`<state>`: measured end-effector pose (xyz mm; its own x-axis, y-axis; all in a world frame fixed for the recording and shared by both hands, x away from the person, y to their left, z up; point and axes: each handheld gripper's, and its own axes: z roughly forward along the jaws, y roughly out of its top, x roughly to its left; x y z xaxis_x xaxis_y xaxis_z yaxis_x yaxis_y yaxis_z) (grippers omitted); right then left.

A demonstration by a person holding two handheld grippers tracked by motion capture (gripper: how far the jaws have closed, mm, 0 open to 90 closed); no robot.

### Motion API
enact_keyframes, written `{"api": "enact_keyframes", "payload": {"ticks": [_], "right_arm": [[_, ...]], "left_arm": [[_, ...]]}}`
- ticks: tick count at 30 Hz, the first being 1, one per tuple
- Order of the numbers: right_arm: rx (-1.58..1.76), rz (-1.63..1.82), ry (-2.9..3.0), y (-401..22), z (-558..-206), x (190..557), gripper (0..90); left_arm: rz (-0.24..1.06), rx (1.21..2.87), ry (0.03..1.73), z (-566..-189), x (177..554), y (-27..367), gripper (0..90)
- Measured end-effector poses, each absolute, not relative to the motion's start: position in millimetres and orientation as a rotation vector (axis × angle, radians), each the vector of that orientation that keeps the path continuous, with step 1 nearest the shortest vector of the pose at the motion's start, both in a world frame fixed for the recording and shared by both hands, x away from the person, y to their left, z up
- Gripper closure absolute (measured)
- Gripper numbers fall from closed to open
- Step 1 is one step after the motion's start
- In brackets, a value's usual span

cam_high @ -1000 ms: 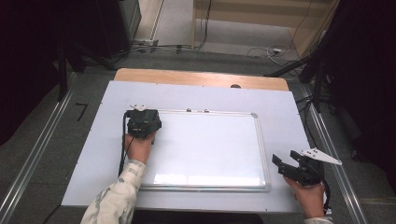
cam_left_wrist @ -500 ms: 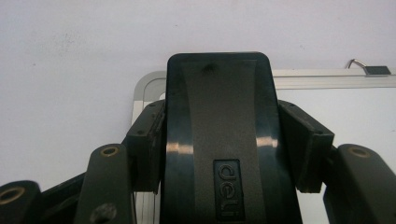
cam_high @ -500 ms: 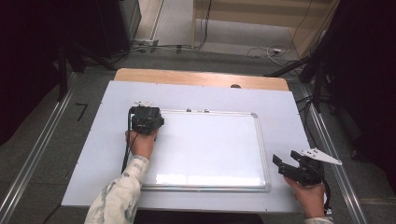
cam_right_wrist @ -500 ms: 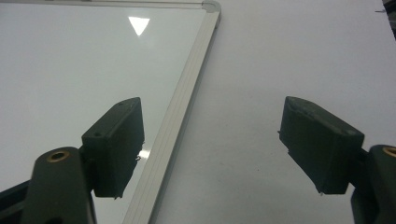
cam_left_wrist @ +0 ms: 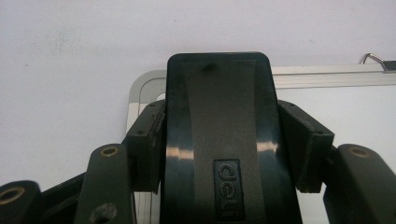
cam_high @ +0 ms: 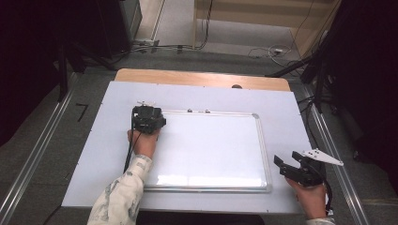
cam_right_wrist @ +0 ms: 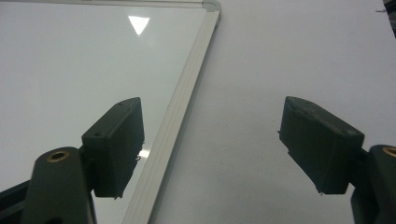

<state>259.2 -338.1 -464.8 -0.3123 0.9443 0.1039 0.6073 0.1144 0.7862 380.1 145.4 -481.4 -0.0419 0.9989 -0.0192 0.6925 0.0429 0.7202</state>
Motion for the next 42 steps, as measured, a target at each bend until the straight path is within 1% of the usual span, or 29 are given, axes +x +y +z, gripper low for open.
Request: {"api": "enact_keyframes", "payload": {"ticks": [6,12,17,19,21,22,24,32,38,42], "right_arm": [[1.506,1.063,1.975,-337.9,-464.8,259.2,20.7],[1.507,1.062,1.974,-337.8,-464.8,259.3,20.7],[1.508,1.062,1.975,-338.1,-465.0,259.3,20.7],[1.507,1.062,1.975,-338.2,-465.0,259.4,20.7],[1.508,1.061,1.975,-338.0,-465.0,259.4,20.7],[1.507,1.061,1.975,-337.9,-465.0,259.5,20.7],[1.505,1.061,1.976,-337.8,-465.0,259.4,20.7],[1.527,1.093,1.969,-340.3,-464.8,259.8,20.7],[1.542,1.107,1.957,-343.1,-464.7,259.6,20.6],[1.537,1.099,1.958,-342.1,-464.8,259.3,20.6]], "left_arm": [[0.752,1.712,1.797,-483.1,381.8,144.7,40.5],[0.735,1.738,1.811,-488.5,382.8,144.2,40.3],[0.735,1.728,1.808,-488.7,383.0,144.6,39.5],[0.734,1.726,1.803,-487.6,382.4,144.9,37.4],[0.712,1.730,1.796,-487.7,382.9,145.0,30.5],[0.717,1.733,1.794,-487.9,382.5,145.0,29.5],[0.720,1.750,1.790,-487.9,381.8,145.1,29.3],[0.721,1.730,1.745,-479.1,374.3,145.1,25.5],[0.716,1.704,1.703,-473.9,362.5,151.6,25.0],[0.699,1.683,1.671,-468.9,352.5,158.9,22.9]]}}
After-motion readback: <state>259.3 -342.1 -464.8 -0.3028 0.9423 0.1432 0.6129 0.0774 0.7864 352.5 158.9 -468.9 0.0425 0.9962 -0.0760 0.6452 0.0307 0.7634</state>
